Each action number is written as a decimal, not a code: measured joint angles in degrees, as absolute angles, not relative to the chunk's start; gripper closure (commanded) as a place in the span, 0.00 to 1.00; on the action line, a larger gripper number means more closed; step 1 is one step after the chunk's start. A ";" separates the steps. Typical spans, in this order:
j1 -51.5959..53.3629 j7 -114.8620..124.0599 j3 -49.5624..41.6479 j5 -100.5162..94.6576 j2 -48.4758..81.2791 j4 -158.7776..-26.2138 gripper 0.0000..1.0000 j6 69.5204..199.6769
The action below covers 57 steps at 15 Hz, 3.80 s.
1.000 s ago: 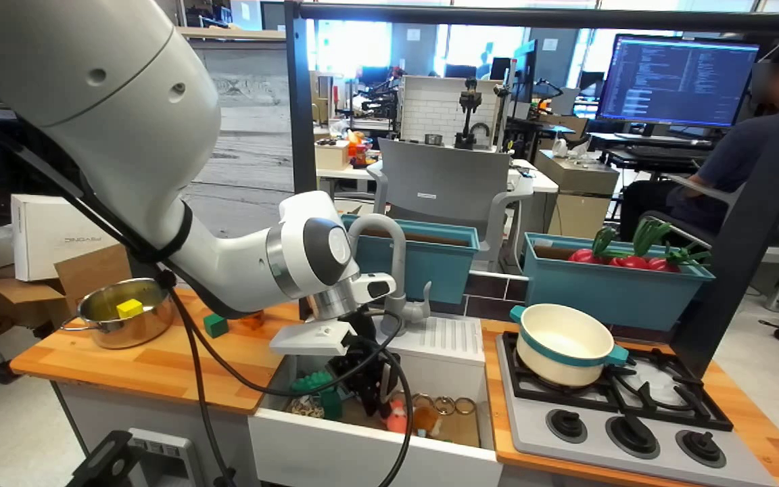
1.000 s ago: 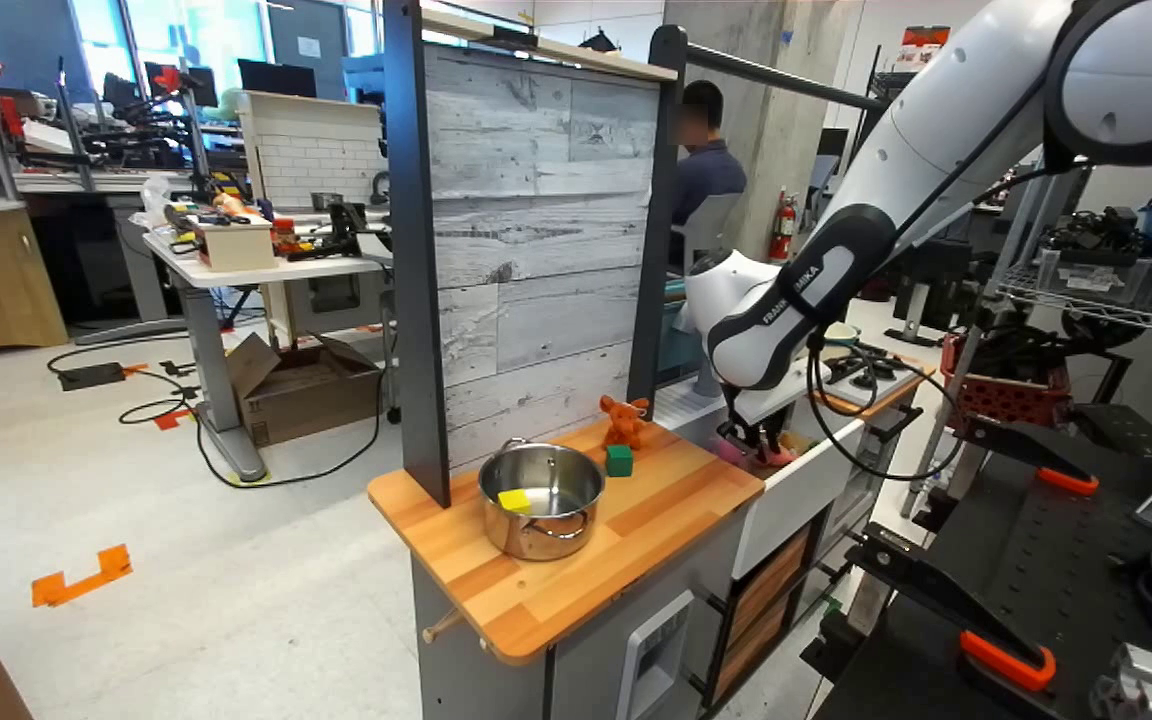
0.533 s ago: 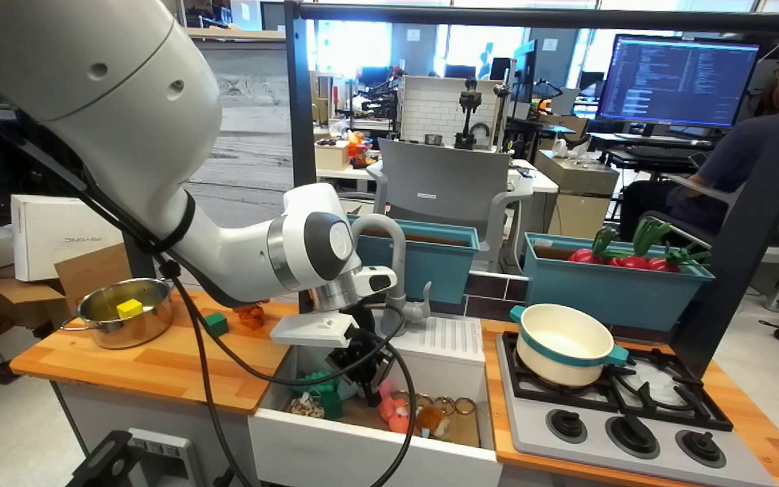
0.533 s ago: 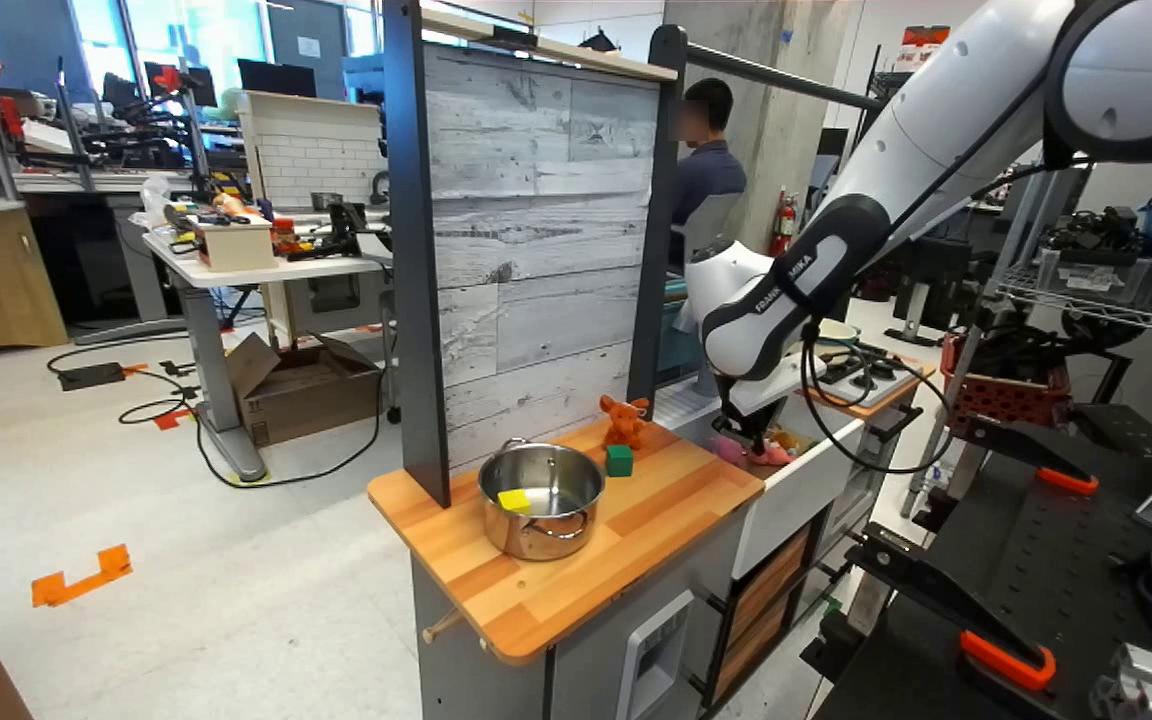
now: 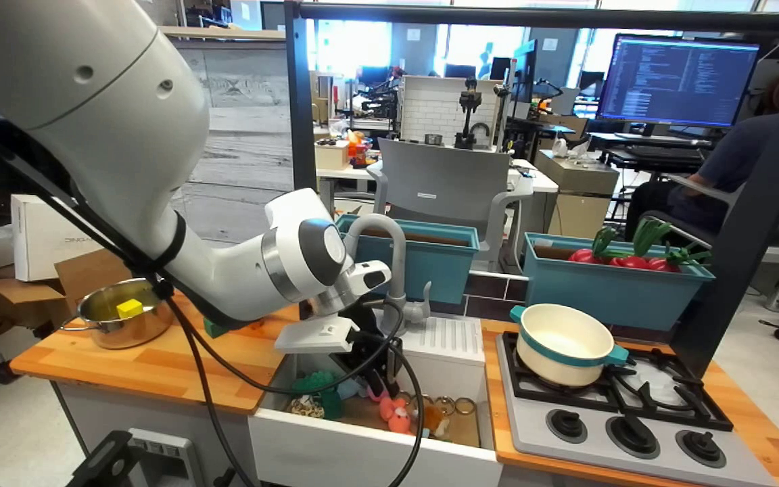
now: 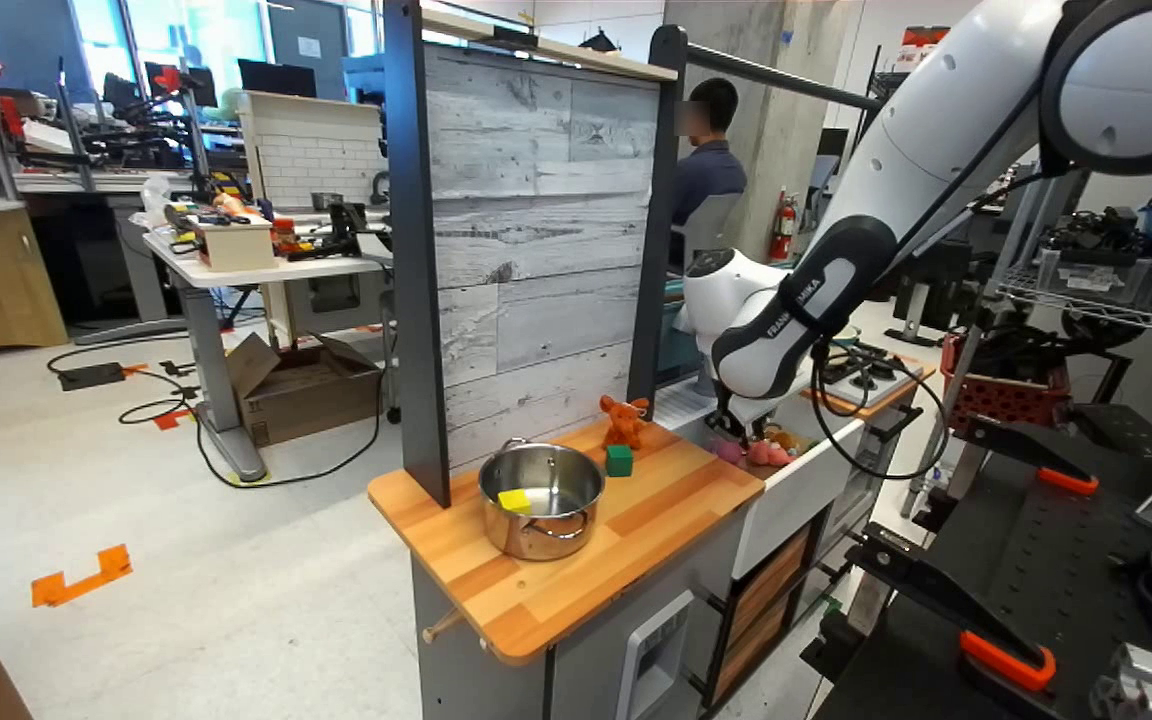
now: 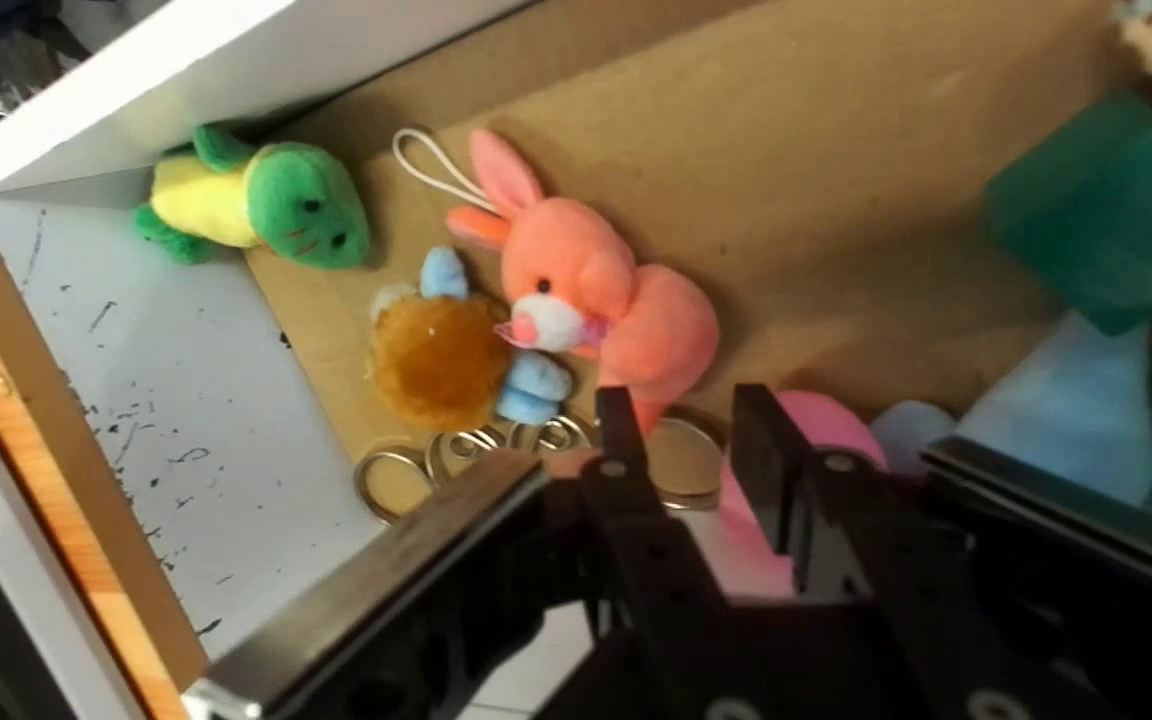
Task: Pick up the orange and brown plush toys from the sink and place them on the countertop
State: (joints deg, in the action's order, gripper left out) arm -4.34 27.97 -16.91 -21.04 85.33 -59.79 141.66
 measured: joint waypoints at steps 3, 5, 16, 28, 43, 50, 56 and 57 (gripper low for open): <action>-3.76 34.40 -19.35 -25.06 85.34 -60.66 0.15 141.50; -4.13 36.90 -20.15 -26.56 85.34 -60.87 0.01 141.26; -11.23 25.73 -8.79 -25.59 85.00 -59.60 0.00 126.98; -6.72 23.45 -14.70 -15.25 85.01 -57.25 0.00 125.69; -7.18 41.82 -11.87 -30.99 85.02 -58.18 0.65 126.89; -7.53 42.17 -11.37 -32.27 84.98 -57.19 1.00 126.81; -8.61 23.64 -8.26 -25.26 84.78 -56.71 0.52 129.60; -9.09 20.94 -7.13 -25.26 84.63 -56.90 0.45 130.31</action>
